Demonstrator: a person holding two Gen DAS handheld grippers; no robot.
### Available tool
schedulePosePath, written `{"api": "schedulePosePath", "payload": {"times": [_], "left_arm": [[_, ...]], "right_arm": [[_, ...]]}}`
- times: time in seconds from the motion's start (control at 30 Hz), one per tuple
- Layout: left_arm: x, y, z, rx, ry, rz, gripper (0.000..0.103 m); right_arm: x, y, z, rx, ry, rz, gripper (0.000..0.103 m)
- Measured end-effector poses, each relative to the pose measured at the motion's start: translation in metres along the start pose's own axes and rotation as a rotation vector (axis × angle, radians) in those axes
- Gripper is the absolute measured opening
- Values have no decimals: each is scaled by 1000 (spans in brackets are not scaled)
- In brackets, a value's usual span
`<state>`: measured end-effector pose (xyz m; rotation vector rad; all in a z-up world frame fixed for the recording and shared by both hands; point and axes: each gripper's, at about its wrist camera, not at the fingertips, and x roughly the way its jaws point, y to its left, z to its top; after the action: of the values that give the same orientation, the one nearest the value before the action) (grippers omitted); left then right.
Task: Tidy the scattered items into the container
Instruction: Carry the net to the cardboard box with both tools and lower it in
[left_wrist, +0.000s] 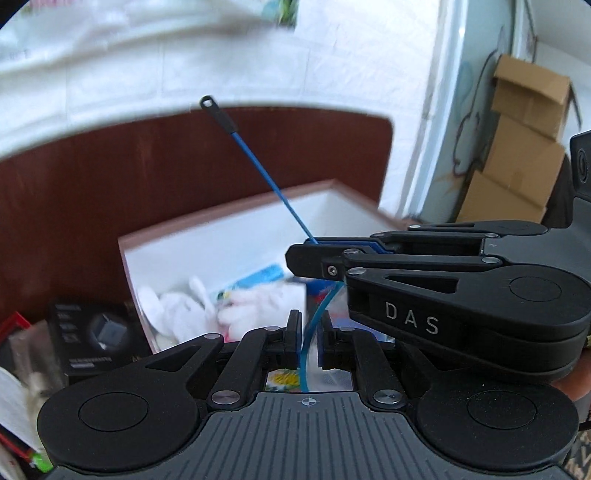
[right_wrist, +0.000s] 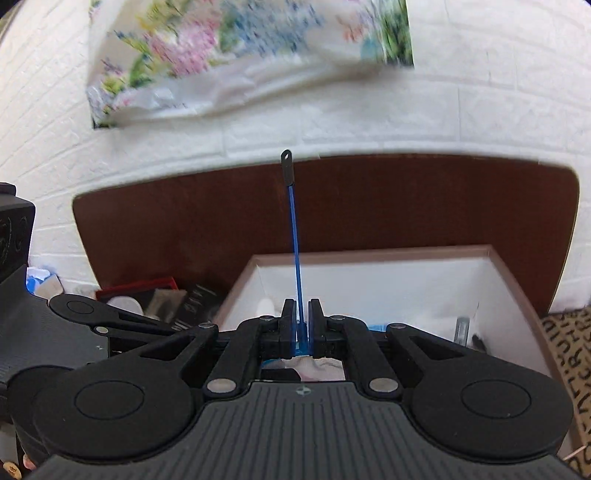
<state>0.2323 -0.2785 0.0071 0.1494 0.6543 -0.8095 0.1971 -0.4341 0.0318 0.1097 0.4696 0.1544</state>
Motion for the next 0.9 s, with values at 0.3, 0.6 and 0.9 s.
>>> {"api": "schedulePosePath", "payload": {"times": [0.3, 0.6, 0.9], "left_arm": [[9, 17, -23, -16, -41, 46, 100], [-7, 13, -35, 6, -73, 79, 101], [-31, 11, -29, -51, -88, 71, 101]], "right_arm": [[32, -14, -20, 15, 57, -101, 83], [26, -15, -28, 59, 65, -102, 100], [-3, -3, -17, 63, 32, -101, 102]]}}
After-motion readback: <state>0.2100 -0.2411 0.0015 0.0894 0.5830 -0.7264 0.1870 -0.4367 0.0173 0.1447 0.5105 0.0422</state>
